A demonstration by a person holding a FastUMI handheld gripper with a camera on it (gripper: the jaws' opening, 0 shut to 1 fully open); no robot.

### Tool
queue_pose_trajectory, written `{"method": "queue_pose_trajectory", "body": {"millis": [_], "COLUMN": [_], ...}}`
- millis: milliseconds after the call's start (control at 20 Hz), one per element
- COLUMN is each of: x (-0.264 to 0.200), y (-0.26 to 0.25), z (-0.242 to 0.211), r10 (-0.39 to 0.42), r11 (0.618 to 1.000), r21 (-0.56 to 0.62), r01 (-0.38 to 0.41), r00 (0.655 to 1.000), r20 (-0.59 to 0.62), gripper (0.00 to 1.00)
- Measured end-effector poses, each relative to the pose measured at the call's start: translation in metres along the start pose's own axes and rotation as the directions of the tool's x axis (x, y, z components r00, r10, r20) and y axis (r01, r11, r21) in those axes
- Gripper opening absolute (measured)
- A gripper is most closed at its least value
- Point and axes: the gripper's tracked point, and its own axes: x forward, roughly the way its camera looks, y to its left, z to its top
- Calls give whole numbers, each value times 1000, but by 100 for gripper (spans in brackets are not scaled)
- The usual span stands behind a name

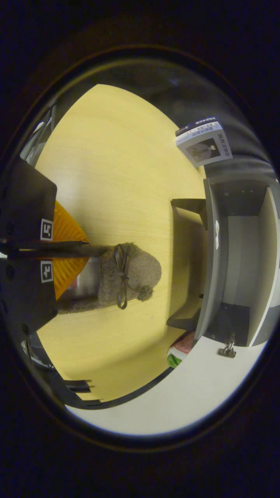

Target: Open the shoe cabinet door, grab the shoes and put them into the shoe cabinet, then close the shoe cabinet door.

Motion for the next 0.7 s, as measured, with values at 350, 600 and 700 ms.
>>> {"method": "queue_pose_trajectory", "body": {"millis": [350,600,700], "x": [-7,-24,-38], "y": [0,-6,-9], "z": [4,32,48], "r10": [-15,-37,-43], "r11": [1000,999,999], "r21": [9,-1,2], "r01": [15,38,43], "r00": [1000,998,995], "r20": [-2,58,89], "gripper": [5,4,3]}}
